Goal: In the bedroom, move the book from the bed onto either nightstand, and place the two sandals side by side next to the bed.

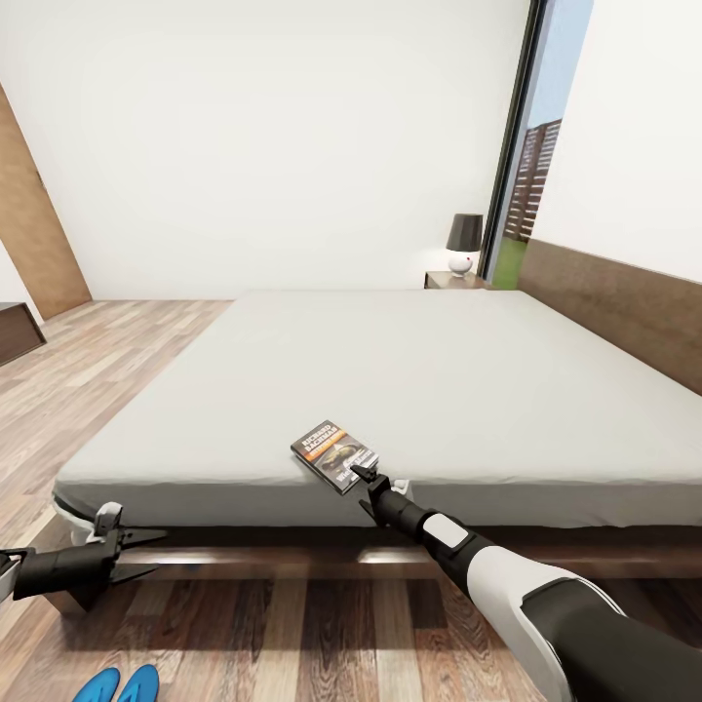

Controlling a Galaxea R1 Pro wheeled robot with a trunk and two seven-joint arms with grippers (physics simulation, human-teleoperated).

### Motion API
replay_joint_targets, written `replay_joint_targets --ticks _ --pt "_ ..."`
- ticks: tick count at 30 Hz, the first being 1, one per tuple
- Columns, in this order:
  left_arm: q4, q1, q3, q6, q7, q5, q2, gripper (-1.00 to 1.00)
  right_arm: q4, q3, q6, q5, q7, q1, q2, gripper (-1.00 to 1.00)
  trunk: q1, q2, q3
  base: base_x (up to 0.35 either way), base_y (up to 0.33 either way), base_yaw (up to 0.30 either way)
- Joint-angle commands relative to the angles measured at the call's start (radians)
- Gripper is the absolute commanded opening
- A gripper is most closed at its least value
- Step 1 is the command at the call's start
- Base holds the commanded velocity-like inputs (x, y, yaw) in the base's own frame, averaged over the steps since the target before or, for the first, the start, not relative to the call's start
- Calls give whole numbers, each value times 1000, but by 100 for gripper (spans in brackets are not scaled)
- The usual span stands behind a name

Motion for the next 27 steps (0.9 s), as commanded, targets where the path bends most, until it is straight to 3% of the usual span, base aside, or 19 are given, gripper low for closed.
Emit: replay_joint_targets --ticks 1,27 --pt "0 0 5 11 -5 -7 0 100 1 7 4 -11 3 -1 0 100 0 0 -1 0 0 0" --pt "0 0 5 11 -5 -7 2 100 1 6 4 -11 2 -1 0 100 0 0 -1 -21 24 0"
